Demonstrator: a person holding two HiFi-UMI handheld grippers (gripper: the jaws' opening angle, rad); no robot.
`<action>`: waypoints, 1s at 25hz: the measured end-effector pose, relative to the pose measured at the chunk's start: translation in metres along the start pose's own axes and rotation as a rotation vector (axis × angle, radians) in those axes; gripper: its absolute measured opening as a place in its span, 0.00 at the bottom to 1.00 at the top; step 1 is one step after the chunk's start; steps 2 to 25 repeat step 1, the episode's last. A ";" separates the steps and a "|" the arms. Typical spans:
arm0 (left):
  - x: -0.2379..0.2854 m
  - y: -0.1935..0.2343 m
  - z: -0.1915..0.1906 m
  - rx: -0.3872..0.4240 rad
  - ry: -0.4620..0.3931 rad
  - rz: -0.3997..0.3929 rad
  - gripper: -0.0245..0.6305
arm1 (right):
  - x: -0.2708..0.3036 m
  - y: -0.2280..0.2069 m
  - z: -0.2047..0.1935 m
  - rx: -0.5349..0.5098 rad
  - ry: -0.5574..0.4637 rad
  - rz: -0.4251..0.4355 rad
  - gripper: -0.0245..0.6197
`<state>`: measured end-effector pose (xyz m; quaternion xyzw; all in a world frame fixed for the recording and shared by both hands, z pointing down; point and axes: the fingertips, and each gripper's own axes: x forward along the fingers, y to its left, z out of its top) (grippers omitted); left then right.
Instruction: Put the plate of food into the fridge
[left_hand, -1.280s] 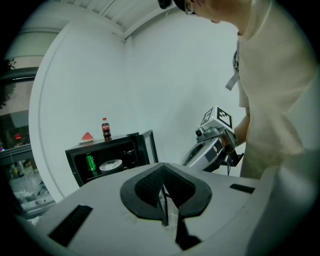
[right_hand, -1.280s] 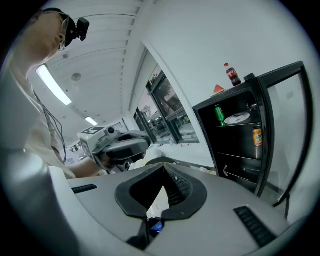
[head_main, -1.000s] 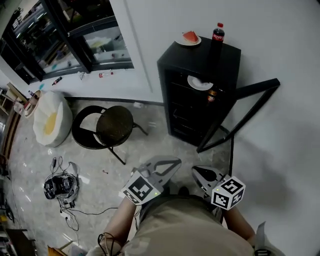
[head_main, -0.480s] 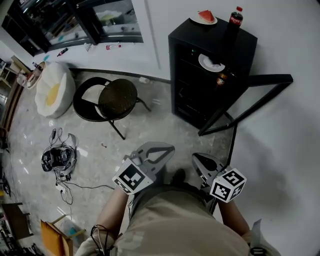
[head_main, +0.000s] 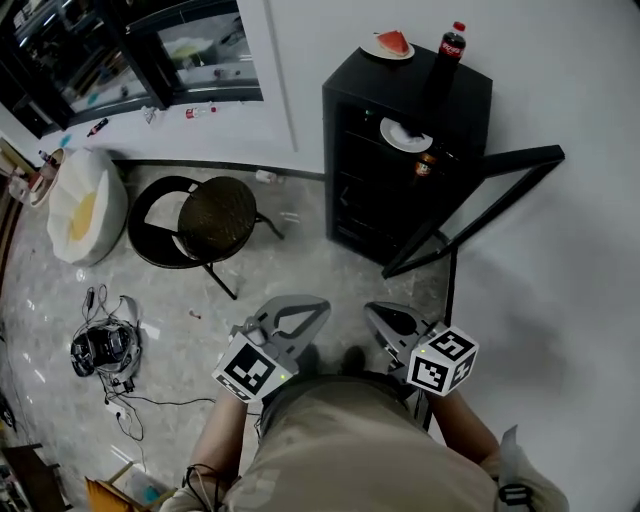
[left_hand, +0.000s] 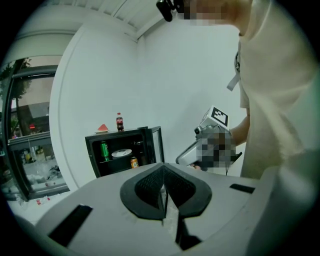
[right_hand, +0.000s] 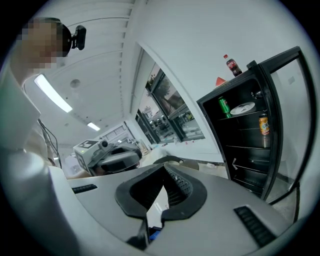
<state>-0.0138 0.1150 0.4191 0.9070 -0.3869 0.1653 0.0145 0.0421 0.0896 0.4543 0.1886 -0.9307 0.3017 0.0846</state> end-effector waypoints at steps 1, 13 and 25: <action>-0.007 0.005 -0.002 -0.002 -0.004 0.005 0.05 | 0.007 0.005 0.001 -0.001 0.000 0.001 0.07; -0.007 0.005 -0.002 -0.002 -0.004 0.005 0.05 | 0.007 0.005 0.001 -0.001 0.000 0.001 0.07; -0.007 0.005 -0.002 -0.002 -0.004 0.005 0.05 | 0.007 0.005 0.001 -0.001 0.000 0.001 0.07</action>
